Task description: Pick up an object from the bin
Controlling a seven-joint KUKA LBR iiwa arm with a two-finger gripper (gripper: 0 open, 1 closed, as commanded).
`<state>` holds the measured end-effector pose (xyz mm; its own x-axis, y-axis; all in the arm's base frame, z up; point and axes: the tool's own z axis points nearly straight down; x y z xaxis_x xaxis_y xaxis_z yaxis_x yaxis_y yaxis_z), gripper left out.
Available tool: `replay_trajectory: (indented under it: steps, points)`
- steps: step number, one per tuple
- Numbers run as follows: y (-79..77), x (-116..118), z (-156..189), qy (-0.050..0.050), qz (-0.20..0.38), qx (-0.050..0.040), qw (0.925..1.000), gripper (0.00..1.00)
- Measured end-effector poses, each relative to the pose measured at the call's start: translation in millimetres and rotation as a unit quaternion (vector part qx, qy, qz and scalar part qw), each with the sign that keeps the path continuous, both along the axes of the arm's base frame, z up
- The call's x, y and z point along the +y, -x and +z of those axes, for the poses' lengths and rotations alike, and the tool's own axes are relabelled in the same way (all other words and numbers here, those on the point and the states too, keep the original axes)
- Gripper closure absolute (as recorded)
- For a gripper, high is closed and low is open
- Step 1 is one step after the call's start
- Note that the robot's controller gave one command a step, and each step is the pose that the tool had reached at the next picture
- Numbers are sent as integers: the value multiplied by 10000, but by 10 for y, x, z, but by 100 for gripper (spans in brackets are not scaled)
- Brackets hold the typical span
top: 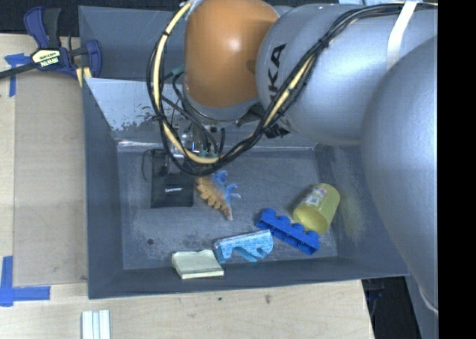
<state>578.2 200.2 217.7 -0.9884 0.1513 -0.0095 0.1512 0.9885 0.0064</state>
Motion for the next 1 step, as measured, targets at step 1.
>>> replay_trajectory:
  steps: [1]
  points:
    - [-123, -82, 117, -10, 42, -57, 10000, 100]
